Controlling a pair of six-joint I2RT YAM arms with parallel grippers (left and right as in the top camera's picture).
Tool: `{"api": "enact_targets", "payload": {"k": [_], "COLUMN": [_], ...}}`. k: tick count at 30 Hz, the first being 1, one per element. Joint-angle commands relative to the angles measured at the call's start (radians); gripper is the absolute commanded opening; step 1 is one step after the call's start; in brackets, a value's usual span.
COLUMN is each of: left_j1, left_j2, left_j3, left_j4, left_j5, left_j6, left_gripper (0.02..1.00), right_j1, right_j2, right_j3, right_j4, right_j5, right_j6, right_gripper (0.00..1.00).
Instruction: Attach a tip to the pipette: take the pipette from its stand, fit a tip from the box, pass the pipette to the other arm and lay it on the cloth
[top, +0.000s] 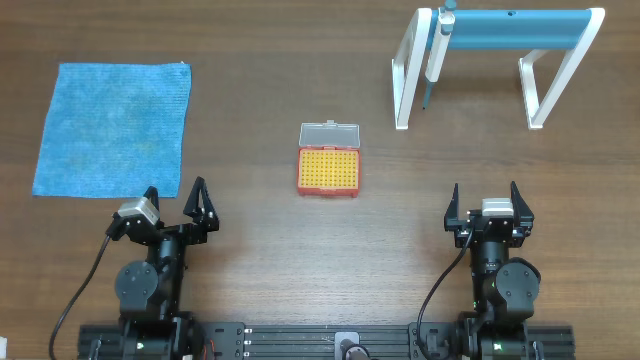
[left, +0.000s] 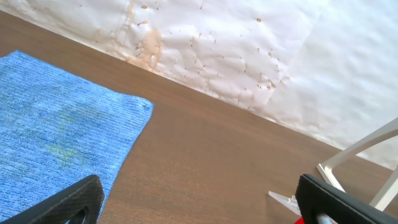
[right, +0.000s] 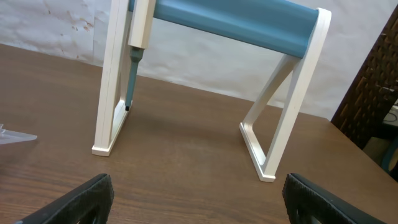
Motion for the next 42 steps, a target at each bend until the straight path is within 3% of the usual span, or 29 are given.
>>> {"api": "enact_targets", "payload": {"k": [1,27,30,40,42], "left_j1": [0.007,0.007,0.007,0.007,0.007], "left_j2": [-0.006,-0.006,-0.006,-0.006,-0.006], "left_j3": [-0.002,-0.002,-0.002,-0.002,-0.002], "left_j4": [-0.005,-0.005,-0.005,-0.005,-0.005], "left_j5": [0.007,0.007,0.007,0.007,0.007], "left_j6": [0.016,0.016,0.016,0.016,0.016], "left_gripper": [0.998,0.998,0.998,0.998,0.998], "right_j1": [-0.004,-0.004,-0.004,-0.004,-0.003], "right_j2": [-0.011,-0.011,-0.009,0.078,0.205], "right_j3": [-0.002,-0.002,-0.002,0.066,0.12], "right_j4": [-0.007,-0.008,-0.008,0.023,0.084], "right_j5": [-0.009,-0.014,-0.013,-0.014,-0.078], "right_j6": [-0.011,-0.01,0.14,0.149,0.153], "right_gripper": [0.879,0.879,0.879,0.879,0.879]}}
